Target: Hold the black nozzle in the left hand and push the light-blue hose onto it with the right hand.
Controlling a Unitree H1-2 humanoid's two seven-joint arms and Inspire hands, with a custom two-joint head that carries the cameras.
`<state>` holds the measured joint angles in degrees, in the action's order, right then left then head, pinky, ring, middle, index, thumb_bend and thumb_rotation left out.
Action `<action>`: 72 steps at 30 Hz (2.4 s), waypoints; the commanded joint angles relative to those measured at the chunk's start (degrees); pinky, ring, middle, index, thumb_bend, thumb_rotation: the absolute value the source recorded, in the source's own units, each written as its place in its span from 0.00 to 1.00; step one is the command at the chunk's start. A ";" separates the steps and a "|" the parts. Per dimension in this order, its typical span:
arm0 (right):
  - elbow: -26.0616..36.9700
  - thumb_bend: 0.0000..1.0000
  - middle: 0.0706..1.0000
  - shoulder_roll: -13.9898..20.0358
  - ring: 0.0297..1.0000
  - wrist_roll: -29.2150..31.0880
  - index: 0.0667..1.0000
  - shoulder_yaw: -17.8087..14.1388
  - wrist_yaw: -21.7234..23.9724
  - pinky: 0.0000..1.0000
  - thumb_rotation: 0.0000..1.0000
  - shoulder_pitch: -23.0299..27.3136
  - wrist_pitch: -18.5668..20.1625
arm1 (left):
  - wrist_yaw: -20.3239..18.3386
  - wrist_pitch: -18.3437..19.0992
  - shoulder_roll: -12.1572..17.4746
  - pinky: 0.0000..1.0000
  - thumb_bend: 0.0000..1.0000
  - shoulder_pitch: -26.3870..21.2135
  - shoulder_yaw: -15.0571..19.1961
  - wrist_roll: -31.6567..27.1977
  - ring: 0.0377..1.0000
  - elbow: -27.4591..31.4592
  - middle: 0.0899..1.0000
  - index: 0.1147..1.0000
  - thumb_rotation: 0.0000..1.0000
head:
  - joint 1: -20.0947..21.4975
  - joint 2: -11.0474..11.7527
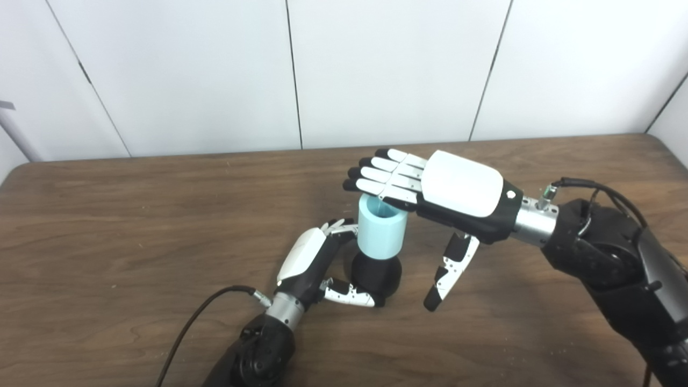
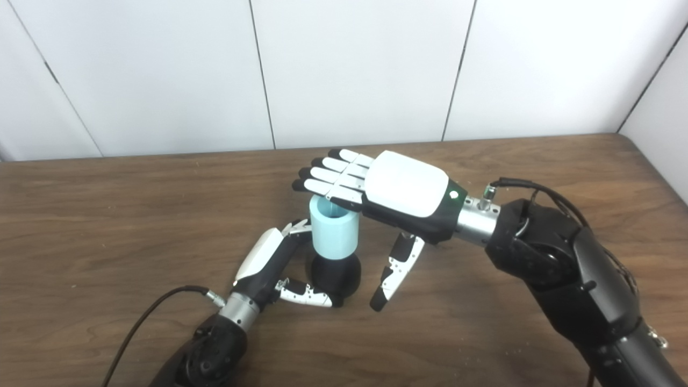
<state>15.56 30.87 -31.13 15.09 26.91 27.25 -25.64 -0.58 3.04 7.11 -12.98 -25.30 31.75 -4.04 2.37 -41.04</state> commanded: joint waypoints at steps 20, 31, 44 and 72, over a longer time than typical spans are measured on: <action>1.09 1.00 1.00 1.18 1.00 3.46 1.00 1.23 1.57 1.00 0.64 1.01 -1.12 | -2.31 2.40 1.50 1.00 0.52 2.39 -0.81 2.30 0.93 -1.36 0.79 0.42 0.07 | 0.01 -0.37; -0.92 1.00 1.00 3.60 1.00 4.30 1.00 4.56 -0.52 1.00 0.66 1.71 -1.26 | -2.46 2.88 1.38 1.00 0.52 2.43 -0.87 2.40 0.93 -0.98 0.79 0.42 0.07 | -0.16 -0.54; -0.50 0.99 1.00 7.65 1.00 1.14 1.00 8.42 -3.83 1.00 0.69 2.59 -1.26 | -2.45 3.01 1.35 1.00 0.52 2.36 -0.96 2.52 0.93 -0.92 0.79 0.42 0.07 | -0.15 -0.51; 0.52 0.98 1.00 9.31 1.00 -1.62 1.00 13.00 -6.06 1.00 0.71 4.00 -1.27 | -2.35 2.98 1.17 1.00 0.52 2.37 -0.80 2.20 0.93 -0.98 0.79 0.42 0.07 | -0.18 -0.88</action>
<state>15.41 39.15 -32.29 26.81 20.02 30.50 -25.80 -0.60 3.45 7.20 -12.56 -25.43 31.78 -3.33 2.11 -41.92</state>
